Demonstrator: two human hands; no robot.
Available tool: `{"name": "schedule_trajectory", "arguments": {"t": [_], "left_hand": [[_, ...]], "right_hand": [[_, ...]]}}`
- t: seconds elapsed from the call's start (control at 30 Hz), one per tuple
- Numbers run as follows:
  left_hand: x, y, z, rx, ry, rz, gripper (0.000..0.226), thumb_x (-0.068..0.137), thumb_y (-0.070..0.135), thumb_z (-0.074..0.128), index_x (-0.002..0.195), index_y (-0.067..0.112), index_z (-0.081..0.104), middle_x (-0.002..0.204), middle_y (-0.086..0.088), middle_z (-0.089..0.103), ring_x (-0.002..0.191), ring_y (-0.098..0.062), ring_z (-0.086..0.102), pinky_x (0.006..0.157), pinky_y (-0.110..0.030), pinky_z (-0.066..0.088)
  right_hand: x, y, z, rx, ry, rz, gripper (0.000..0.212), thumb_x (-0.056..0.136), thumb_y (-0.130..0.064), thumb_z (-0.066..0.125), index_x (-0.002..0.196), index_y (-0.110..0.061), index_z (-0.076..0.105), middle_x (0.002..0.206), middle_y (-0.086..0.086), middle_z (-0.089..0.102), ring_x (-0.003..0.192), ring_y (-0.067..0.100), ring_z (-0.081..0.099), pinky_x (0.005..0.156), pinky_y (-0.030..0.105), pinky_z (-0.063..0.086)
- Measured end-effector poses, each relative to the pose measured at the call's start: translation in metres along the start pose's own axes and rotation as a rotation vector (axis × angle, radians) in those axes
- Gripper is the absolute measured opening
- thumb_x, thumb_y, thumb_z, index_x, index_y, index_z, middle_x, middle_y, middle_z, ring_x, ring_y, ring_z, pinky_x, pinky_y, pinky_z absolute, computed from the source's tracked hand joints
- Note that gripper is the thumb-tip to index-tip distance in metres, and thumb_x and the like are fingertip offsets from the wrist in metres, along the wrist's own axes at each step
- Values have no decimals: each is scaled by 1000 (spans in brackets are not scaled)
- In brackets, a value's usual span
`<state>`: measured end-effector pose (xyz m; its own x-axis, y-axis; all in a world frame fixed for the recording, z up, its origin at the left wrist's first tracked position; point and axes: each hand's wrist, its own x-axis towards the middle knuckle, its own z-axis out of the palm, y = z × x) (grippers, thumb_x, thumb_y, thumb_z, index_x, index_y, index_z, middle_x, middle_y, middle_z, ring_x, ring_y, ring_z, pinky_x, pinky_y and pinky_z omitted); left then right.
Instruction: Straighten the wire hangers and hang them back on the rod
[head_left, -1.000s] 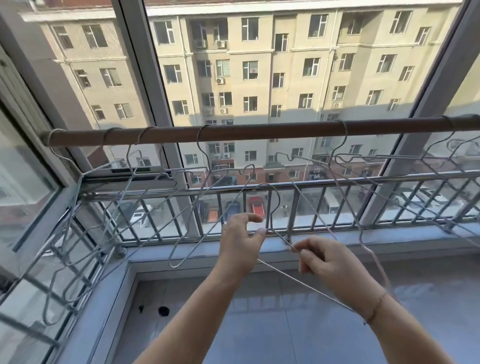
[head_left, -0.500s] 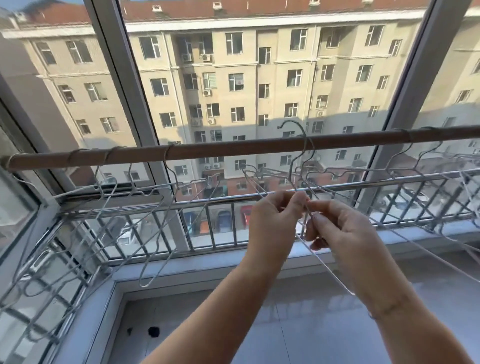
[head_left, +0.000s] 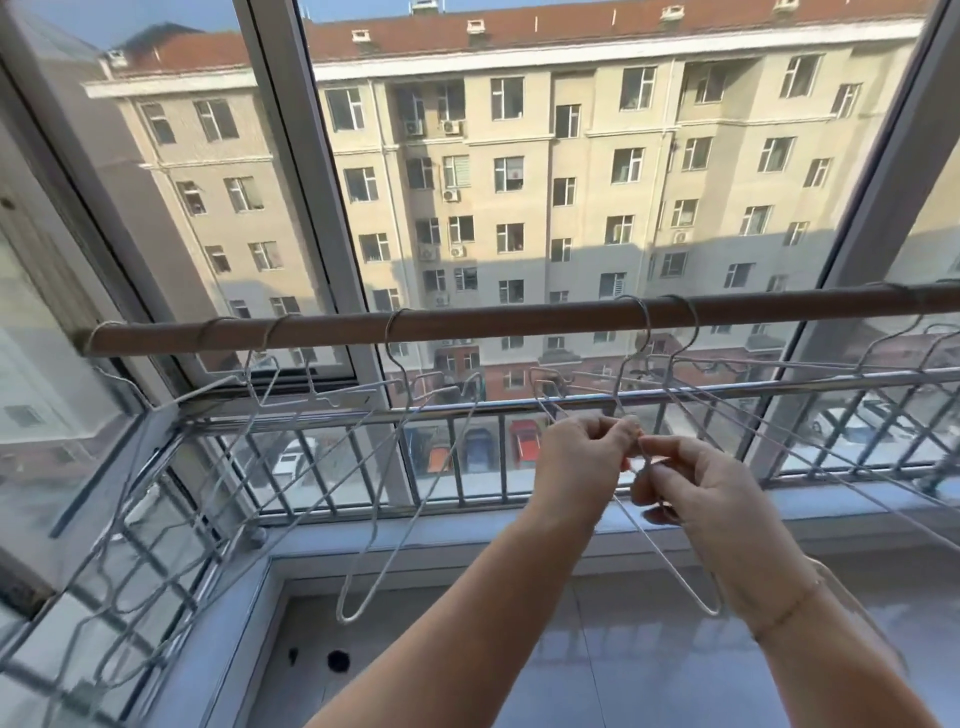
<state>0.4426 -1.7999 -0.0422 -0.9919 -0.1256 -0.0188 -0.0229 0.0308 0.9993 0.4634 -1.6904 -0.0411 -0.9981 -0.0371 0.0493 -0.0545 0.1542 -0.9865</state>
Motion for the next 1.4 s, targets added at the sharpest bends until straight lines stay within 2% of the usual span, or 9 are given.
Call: {"name": "schedule_trajectory", "arguments": {"t": [0.23, 0.33, 0.5, 0.63, 0.83, 0.9, 0.97, 1.13, 1.4], "left_hand": [[-49, 19, -51, 173, 89, 218, 13, 90, 28, 58, 97, 23, 67, 75, 12, 66, 67, 4, 59, 59, -7, 46], [-76, 28, -106, 209, 279, 368, 14, 89, 27, 58, 100, 28, 67, 76, 16, 69, 69, 4, 61, 62, -11, 47], [-99, 31, -190, 305, 634, 444, 20, 90, 19, 56, 97, 35, 66, 87, 14, 70, 78, 2, 64, 65, -8, 47], [-93, 23, -221, 350, 570, 323, 23, 92, 18, 52, 105, 32, 65, 93, 21, 67, 87, 16, 59, 70, 3, 40], [-76, 10, -235, 300, 335, 103, 27, 96, 17, 44, 112, 23, 65, 104, 10, 66, 95, 0, 60, 80, -16, 45], [-74, 11, -237, 109, 302, 16, 26, 97, 14, 41, 107, 22, 64, 104, 3, 69, 91, -10, 64, 67, -19, 51], [-72, 14, -237, -62, 279, -59, 26, 97, 13, 38, 106, 16, 63, 97, -1, 70, 78, -18, 65, 51, -21, 49], [-58, 23, -227, -209, 144, -102, 24, 96, 13, 41, 102, 8, 64, 88, -8, 74, 73, -22, 68, 64, -34, 53], [-2, 34, -208, -329, 243, -181, 24, 94, 9, 48, 72, 6, 59, 63, -5, 61, 52, -17, 54, 38, -21, 42]], "right_hand": [[-27, -1, 3, -459, 76, -89, 45, 89, -14, 52, 133, -11, 41, 138, 9, 44, 128, 22, 41, 107, 41, 34], [-52, -11, 21, -523, 188, -260, 52, 88, -21, 51, 137, -13, 38, 149, 0, 26, 139, 12, 21, 107, 34, 30], [-81, -36, 91, -217, -116, -448, 45, 81, -30, 46, 123, -45, 42, 134, -26, 40, 127, 0, 42, 101, 25, 37], [-81, -42, 169, 49, -426, -229, 40, 86, -24, 54, 119, -43, 43, 124, -18, 51, 119, -5, 46, 100, 18, 38], [-63, -41, 239, 312, -416, 186, 42, 87, -12, 54, 127, -18, 41, 108, 1, 61, 99, 16, 59, 92, 30, 46], [-62, -40, 246, 397, -406, 224, 34, 87, -11, 55, 119, -19, 46, 92, 2, 66, 84, 17, 63, 80, 28, 48], [-63, -40, 245, 458, -383, 210, 23, 87, -9, 56, 107, -20, 50, 81, 3, 67, 69, 13, 63, 65, 21, 49], [-57, -43, 229, 496, -284, 66, 10, 90, -6, 51, 98, -9, 57, 62, 3, 61, 47, 9, 53, 44, 19, 43], [-20, -59, 224, 484, -277, 75, 17, 92, -6, 43, 85, -8, 59, 54, 2, 51, 38, 7, 43, 37, 18, 35]]}}
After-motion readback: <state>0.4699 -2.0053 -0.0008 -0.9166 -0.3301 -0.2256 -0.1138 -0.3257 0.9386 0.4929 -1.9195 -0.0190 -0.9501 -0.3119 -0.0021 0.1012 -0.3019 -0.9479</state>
